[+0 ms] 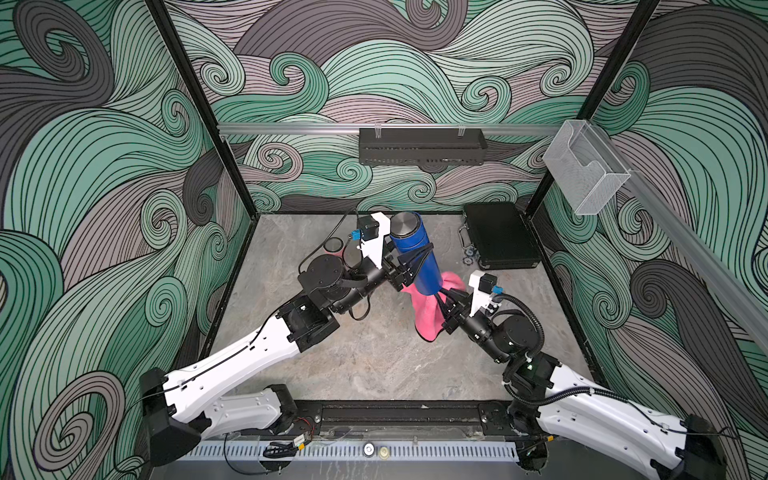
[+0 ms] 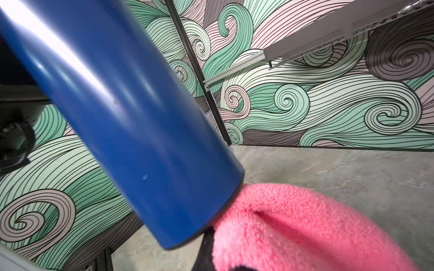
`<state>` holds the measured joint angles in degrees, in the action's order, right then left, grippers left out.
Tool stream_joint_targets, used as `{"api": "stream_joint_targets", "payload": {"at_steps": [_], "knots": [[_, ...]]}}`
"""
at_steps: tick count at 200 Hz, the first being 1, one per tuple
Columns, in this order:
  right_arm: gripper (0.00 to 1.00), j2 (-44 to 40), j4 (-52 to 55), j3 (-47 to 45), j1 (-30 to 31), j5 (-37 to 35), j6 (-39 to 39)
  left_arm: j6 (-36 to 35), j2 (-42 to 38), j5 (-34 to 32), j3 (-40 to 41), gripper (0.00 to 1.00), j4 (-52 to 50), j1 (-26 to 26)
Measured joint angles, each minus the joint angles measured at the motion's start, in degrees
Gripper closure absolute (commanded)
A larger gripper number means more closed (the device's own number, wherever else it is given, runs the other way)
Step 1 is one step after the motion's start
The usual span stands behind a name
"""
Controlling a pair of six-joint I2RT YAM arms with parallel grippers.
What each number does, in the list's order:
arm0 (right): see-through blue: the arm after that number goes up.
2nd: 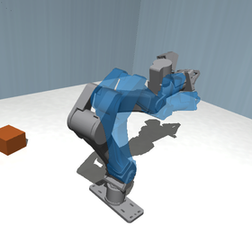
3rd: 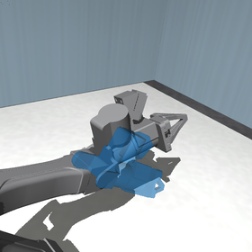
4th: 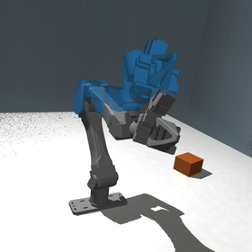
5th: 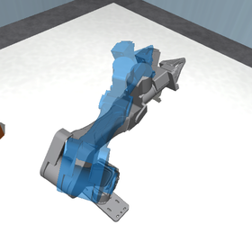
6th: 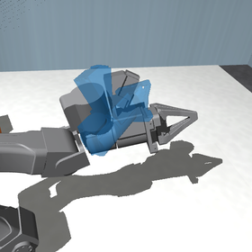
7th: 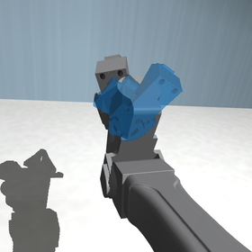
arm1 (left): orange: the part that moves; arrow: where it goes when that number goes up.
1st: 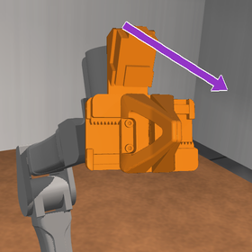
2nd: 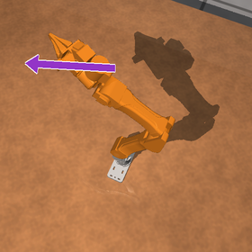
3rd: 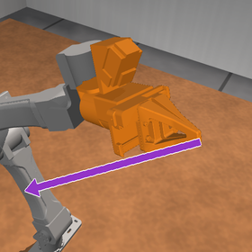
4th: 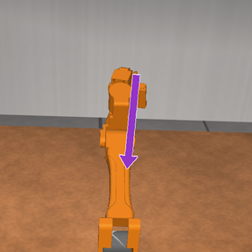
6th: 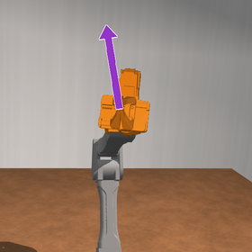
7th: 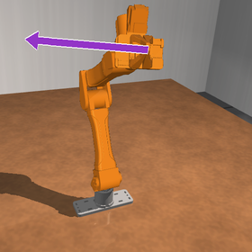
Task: Wipe the surface of the thermos
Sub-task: Wipe the dirt from the surface of the thermos.
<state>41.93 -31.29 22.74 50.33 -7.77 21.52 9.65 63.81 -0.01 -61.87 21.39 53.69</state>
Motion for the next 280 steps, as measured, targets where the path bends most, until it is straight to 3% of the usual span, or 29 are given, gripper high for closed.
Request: {"api": "stream_joint_targets", "payload": {"at_steps": [88,162,221,256,280], "knots": [[1.00,8.50,-4.07,1.03,0.63,7.10,3.23,-0.20,-0.17,-0.39,0.48,1.00,-1.18,-0.02],[1.00,-5.88,-0.98,-4.46,0.15,2.27,4.48,-0.07,0.13,-0.59,0.57,1.00,0.46,-0.02],[1.00,6.97,-4.04,-2.10,1.97,5.35,6.43,0.26,0.70,0.24,1.75,1.00,-0.96,-0.04],[1.00,6.64,-3.67,-0.92,2.25,5.18,6.60,0.33,0.72,-0.11,1.75,1.00,0.57,-0.33],[1.00,4.76,-3.21,-0.94,-1.14,4.24,7.89,0.74,0.74,-0.20,1.75,1.00,1.31,-0.39]]}}
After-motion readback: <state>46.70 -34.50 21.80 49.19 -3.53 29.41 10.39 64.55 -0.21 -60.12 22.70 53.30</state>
